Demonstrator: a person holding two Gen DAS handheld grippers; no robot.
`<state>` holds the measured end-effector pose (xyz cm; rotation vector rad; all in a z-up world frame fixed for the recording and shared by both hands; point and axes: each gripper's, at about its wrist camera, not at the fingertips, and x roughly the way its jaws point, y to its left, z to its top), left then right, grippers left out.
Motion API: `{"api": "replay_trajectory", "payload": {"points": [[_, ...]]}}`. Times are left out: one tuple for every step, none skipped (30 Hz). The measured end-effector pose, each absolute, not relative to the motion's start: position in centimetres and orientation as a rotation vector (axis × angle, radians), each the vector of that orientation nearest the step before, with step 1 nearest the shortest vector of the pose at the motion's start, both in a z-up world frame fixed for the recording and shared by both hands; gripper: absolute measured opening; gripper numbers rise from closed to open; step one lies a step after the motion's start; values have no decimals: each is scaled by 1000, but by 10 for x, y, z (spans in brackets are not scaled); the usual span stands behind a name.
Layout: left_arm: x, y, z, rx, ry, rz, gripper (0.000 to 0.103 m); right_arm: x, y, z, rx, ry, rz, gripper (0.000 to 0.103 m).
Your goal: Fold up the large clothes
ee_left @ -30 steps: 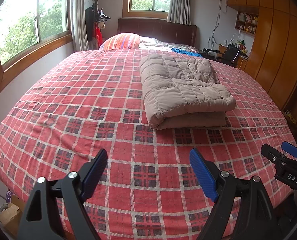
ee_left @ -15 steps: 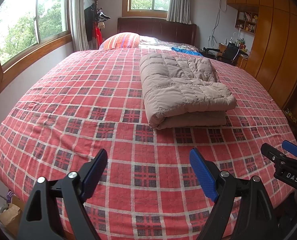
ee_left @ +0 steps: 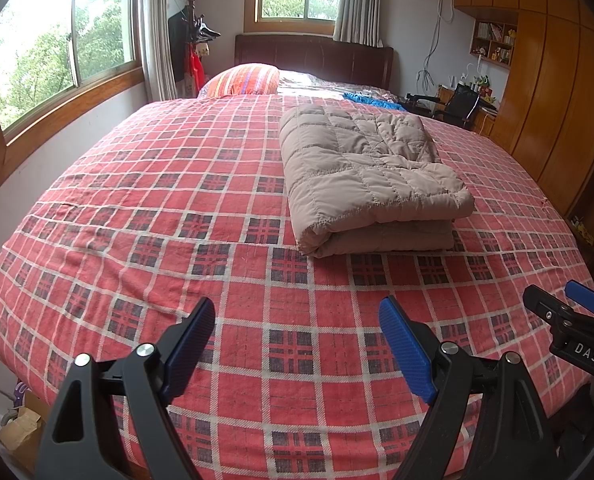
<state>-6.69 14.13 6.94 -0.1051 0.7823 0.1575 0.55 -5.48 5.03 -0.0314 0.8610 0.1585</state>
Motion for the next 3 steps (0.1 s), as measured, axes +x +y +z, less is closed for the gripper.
{"api": "replay_trajectory", "payload": {"points": [[-66,142,69,-105,783,157,84,5,-55,50,-31,861,159,95],[-66,143,68,-105,783,157,84,5,-55,50,-30,862,159,95],[-66,143,68,-104,783,157,84,5,-55,50,-29,862,159,95]]}}
